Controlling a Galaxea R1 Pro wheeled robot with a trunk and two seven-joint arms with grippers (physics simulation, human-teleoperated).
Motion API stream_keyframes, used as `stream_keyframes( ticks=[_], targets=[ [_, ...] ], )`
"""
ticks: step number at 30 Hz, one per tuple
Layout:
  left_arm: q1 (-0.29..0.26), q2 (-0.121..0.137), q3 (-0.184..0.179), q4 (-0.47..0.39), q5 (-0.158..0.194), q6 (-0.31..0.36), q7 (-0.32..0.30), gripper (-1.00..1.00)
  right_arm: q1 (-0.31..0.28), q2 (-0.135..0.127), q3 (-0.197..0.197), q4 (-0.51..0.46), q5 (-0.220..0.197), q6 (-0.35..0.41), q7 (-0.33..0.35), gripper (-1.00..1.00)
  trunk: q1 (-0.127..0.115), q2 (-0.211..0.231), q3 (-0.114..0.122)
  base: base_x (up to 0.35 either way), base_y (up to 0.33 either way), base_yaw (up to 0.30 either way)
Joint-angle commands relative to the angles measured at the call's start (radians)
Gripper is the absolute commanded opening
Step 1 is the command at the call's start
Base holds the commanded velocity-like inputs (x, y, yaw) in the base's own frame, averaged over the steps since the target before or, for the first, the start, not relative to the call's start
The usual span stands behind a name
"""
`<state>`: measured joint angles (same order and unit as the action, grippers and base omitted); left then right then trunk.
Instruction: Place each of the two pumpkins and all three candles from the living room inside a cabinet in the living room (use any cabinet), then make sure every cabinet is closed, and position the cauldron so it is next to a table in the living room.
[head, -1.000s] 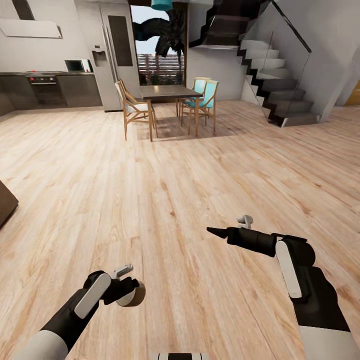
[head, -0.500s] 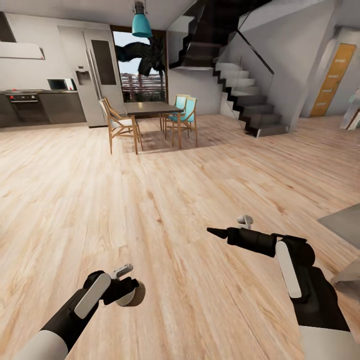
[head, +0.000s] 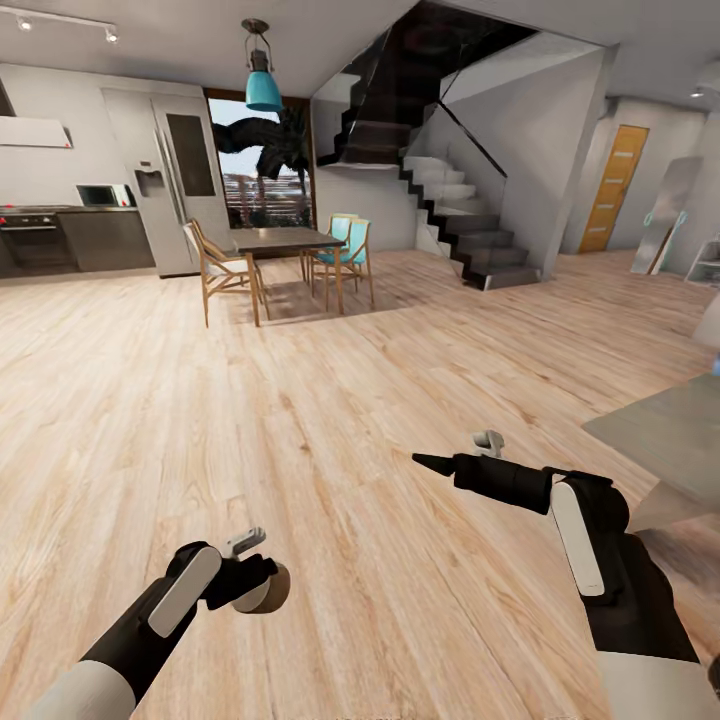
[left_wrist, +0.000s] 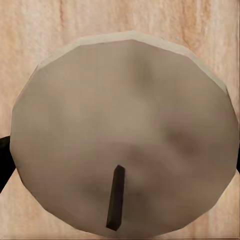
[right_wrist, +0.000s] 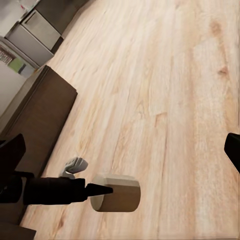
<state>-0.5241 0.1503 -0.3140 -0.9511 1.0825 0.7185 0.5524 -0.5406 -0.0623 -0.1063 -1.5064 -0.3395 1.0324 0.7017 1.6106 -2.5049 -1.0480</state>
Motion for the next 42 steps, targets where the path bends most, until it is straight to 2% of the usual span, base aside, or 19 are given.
stream_keyframes(
  ticks=[1,9,14,19,34,42],
  targets=[
    [-0.001,0.001,-0.003,-0.002,0.01,0.0,0.009,-1.0,-0.001,0.0,-0.001,0.0,0.005,0.004,0.006,1.0,-0.001,0.0,0.002,-0.07,0.0,-0.201],
    [-0.001,0.001,-0.003,-0.002,0.012,-0.001,0.009,-1.0,-0.001,-0.001,-0.001,0.0,0.004,0.005,0.007,1.0,-0.004,0.002,0.025,-0.039,0.002,-0.223],
    [-0.001,0.018,-0.003,-0.002,0.018,0.0,0.008,-1.0,-0.001,-0.001,-0.001,0.0,0.004,0.005,0.007,1.0,-0.007,0.003,0.04,-0.255,0.07,-0.237],
    [-0.001,0.021,-0.002,-0.002,0.019,0.0,0.008,-1.0,-0.001,0.001,-0.001,0.001,0.004,0.005,0.007,1.0,-0.009,0.004,0.054,-0.155,0.036,-0.239],
    [-0.001,0.023,-0.002,-0.002,0.018,-0.001,0.008,-1.0,-0.001,0.001,-0.001,0.003,0.001,0.004,0.007,1.0,-0.009,0.004,0.041,-0.033,0.023,-0.239],
    [-0.001,0.024,-0.003,-0.003,0.034,-0.001,0.008,-1.0,-0.001,0.001,-0.002,0.009,-0.002,0.003,0.007,1.0,-0.009,0.004,0.033,-0.087,0.06,-0.239]
  ],
)
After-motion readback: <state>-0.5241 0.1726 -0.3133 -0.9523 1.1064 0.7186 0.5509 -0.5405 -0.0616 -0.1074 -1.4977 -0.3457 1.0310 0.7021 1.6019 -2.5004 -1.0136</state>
